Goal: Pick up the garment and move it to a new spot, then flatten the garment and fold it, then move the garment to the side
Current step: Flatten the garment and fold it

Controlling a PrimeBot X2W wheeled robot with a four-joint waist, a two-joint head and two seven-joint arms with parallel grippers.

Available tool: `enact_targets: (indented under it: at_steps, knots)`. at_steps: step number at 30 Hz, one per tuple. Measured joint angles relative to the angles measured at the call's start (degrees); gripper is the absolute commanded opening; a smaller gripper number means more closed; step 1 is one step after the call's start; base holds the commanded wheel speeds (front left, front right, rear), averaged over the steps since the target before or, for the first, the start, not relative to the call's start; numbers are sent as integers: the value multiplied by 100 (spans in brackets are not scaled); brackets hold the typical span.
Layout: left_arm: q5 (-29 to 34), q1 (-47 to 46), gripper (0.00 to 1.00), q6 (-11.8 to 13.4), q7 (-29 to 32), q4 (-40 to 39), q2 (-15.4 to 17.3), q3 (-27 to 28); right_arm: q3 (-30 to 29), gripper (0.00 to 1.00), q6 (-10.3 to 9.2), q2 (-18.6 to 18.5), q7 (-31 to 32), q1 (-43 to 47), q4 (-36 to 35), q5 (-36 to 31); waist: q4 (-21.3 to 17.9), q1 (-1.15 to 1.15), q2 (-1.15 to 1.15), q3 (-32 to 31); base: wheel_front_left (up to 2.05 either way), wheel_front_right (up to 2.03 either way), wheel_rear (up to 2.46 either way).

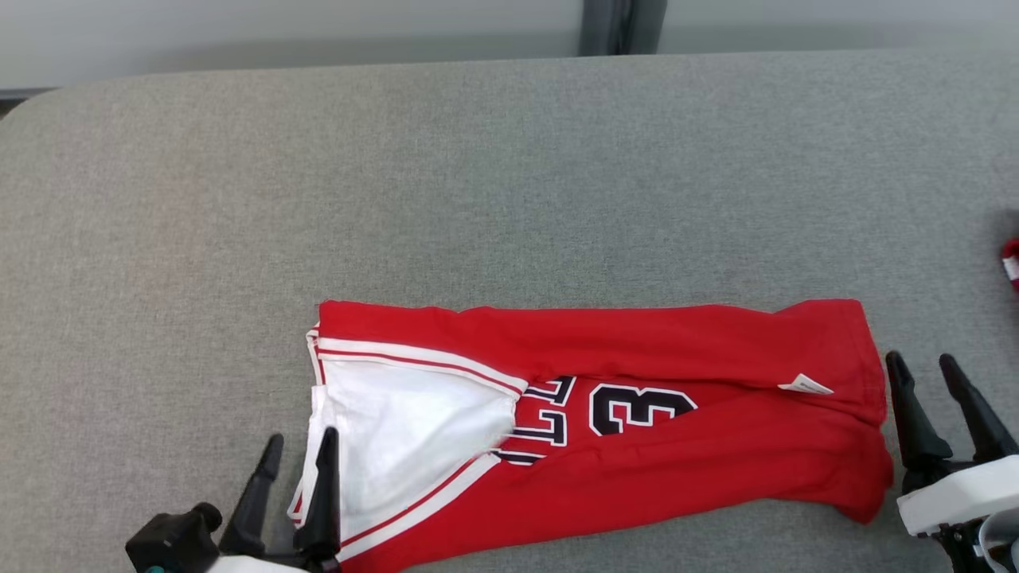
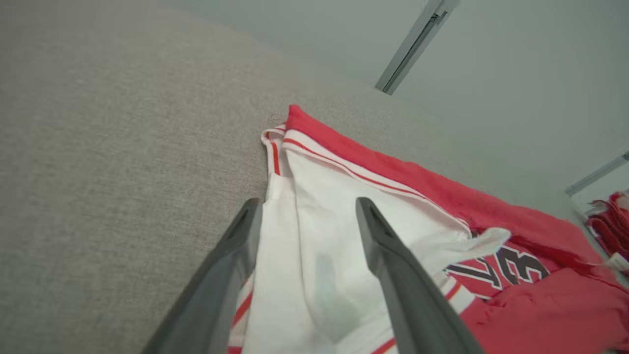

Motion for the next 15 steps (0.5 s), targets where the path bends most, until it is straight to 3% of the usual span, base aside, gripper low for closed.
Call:
enact_targets:
  at_steps: [8, 15]
  knots:
    - [995, -431, 100, 91, -358, -249, -204, 269, -1070, 100, 0, 887, -22, 341, -1188, -1882, -114, 0, 0, -292, 0, 0, 0]
    - [1840, -616, 100, 126, -365, -241, -277, 666, -1207, 100, 1, 1256, -24, 592, -1583, -2644, -185, 0, 0, -581, 0, 0, 0]
